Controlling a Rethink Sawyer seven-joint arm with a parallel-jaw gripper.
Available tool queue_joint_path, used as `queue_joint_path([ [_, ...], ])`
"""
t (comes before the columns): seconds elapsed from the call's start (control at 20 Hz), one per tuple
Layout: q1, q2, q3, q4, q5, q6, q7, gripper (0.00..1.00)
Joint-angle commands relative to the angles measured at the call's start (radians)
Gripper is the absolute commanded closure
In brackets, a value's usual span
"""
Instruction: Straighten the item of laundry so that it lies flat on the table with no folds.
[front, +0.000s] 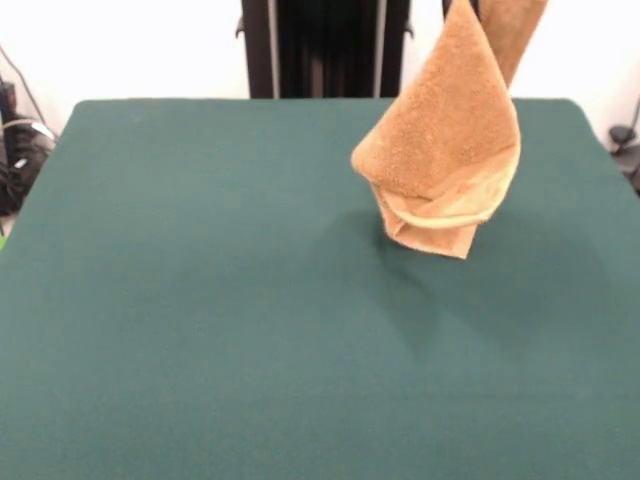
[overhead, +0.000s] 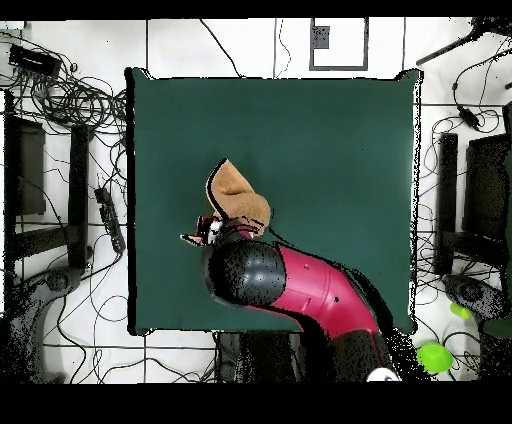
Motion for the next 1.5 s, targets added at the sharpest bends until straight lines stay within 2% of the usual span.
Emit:
queue_joint_path([
  [0.05,-0.155,0.029,0.379,0.014,-0.133,-0.171,-0.21,1.0],
  [0.35,-0.298,0.132,0.567,0.015,-0.328,-0.328,-0.135,1.0],
  [0.5,-0.329,0.189,0.603,0.006,-0.431,-0.374,-0.103,1.0],
  [0.85,-0.374,0.229,0.647,-0.006,-0.573,-0.383,-0.037,1.0],
  [1.05,-0.404,0.256,0.671,0.0,-0.615,-0.398,0.007,1.0],
  [1.3,-0.422,0.302,0.678,0.007,-0.617,-0.404,0.067,1.0],
  [1.5,-0.447,0.277,0.716,0.033,-0.568,-0.346,0.095,1.0],
])
